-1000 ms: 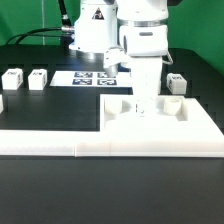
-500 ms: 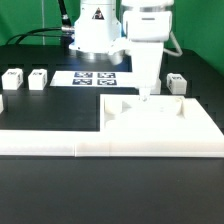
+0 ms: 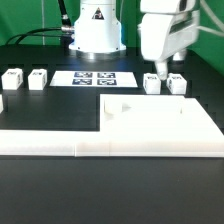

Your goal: Assemble square table

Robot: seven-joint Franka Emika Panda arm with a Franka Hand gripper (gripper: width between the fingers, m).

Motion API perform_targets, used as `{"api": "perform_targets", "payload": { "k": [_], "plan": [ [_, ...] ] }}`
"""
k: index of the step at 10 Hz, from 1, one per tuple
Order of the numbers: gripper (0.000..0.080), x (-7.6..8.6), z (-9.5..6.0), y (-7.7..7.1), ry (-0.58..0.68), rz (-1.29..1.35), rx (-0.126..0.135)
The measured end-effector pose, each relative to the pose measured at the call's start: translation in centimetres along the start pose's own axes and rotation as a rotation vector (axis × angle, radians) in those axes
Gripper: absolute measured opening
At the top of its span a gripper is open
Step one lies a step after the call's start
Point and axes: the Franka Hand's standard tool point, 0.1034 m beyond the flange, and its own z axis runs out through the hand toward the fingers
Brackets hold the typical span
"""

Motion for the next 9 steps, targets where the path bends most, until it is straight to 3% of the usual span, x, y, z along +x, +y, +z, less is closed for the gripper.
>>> {"api": "perform_targets", "payload": {
  "k": [5, 7, 9],
  "plan": [
    [0.0649, 0.1, 0.2, -0.3, 0.001, 0.319, 0.016],
    [0.0649, -0.8, 1.2, -2.7, -0.039, 0.624, 0.032],
    [0.0649, -1.4, 2.1, -3.3, -0.035, 0.741, 0.039]
  ]
}}
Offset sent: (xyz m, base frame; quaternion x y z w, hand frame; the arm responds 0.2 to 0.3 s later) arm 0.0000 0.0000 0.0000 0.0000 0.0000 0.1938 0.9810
